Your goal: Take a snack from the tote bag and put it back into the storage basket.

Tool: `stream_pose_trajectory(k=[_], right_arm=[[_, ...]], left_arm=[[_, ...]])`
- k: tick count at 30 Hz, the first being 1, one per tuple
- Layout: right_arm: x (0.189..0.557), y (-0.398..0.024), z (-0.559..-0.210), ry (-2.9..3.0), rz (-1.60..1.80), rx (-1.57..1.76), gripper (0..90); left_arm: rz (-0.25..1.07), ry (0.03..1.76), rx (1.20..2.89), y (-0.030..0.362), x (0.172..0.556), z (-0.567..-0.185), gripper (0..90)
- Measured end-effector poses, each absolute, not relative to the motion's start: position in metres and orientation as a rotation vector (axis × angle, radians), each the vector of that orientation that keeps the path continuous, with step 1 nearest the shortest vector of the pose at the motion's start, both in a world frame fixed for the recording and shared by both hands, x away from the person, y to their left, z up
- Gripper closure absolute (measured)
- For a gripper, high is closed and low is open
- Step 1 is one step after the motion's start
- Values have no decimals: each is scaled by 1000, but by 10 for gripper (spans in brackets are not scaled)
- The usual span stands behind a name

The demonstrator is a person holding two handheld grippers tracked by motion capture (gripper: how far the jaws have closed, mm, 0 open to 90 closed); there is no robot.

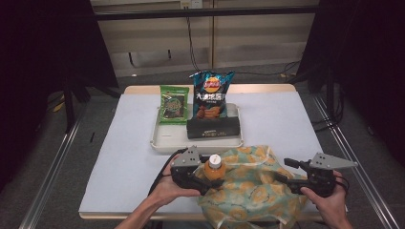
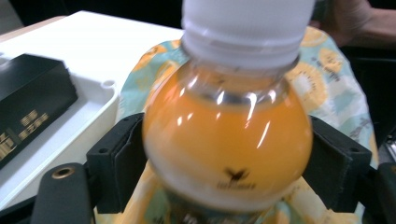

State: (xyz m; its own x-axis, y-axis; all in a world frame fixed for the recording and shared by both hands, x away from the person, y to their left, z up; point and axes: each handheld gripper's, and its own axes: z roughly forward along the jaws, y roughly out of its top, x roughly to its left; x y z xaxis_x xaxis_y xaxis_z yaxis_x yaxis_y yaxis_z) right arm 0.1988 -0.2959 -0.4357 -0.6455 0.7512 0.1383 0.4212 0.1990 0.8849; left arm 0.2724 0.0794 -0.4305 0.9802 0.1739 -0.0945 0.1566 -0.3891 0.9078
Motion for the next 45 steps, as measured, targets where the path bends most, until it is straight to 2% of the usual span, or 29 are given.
stream_pose_trajectory(k=[6,20,33,45], right_arm=[[199,-296,-436,2159,1429,1103,324],[199,-298,-435,2146,1432,1111,318],[197,-301,-430,2065,1463,1132,143],[196,-299,-430,2068,1458,1135,137]], left_arm=[[27,218,1990,76,274,-431,296],[-56,220,1987,73,271,-422,306],[-82,234,1937,81,272,-395,305],[-2,331,1884,97,282,-366,306]])
